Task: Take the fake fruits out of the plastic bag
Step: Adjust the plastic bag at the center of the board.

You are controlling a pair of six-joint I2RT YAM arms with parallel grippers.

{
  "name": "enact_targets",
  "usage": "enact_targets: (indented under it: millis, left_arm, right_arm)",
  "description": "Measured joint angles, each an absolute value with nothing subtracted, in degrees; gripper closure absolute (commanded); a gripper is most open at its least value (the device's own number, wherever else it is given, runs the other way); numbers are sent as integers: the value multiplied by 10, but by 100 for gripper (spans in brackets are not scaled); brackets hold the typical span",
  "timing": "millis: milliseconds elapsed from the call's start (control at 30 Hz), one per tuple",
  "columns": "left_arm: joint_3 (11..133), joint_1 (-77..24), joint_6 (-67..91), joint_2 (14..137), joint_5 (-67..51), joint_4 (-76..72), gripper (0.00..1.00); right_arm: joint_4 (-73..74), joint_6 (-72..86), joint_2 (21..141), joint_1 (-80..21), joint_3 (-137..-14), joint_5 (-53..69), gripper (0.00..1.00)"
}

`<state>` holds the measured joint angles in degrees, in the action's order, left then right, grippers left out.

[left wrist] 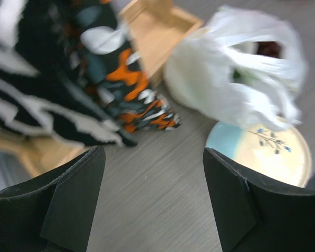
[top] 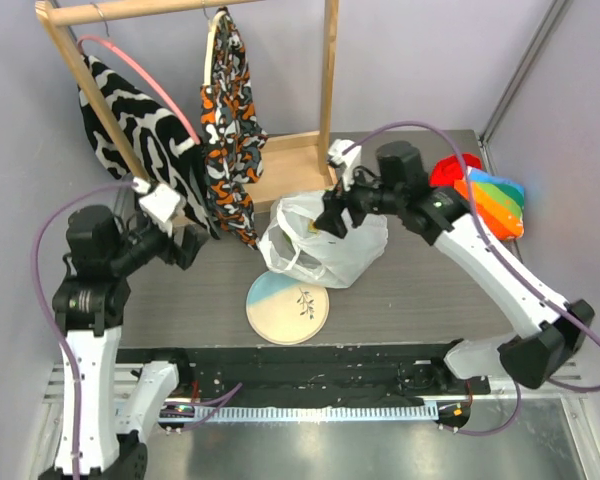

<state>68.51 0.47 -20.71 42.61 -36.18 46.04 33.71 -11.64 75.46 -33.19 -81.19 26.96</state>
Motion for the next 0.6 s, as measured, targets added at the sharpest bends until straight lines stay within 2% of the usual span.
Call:
enact_targets:
  millis: [100,200,333,433,467,500,567,600]
  left_arm:
    - [712,4,-157,475,-261,451,21]
    - [719,5,-107,500,-208,433,23]
    - [687,5,-74,465,-198,431,21]
    - [675,5,-81,441,-222,447,20]
    - [676,5,-84,440,-235,448,20]
    - [682,5,-94,439,-249,456,20]
    - [707,-2,-109,454,-266,468,20]
    - [729,-10,-117,470,-275,474,20]
  right_arm:
    - [329,-95,798,-384,-814,241,25]
    - [321,-73,833,-423,-820,215,25]
    - [302,-57,859,-453,-822,182,27]
    - [292,-51,868,-465,-826,135,35]
    - [288,-48,873,-468,-829,117,39]
    - [282,-43,879,-470,-833,94,54]
    - [275,-39,888,-470,-837,68,72]
    - [274,-34,892,-467,-839,57,85]
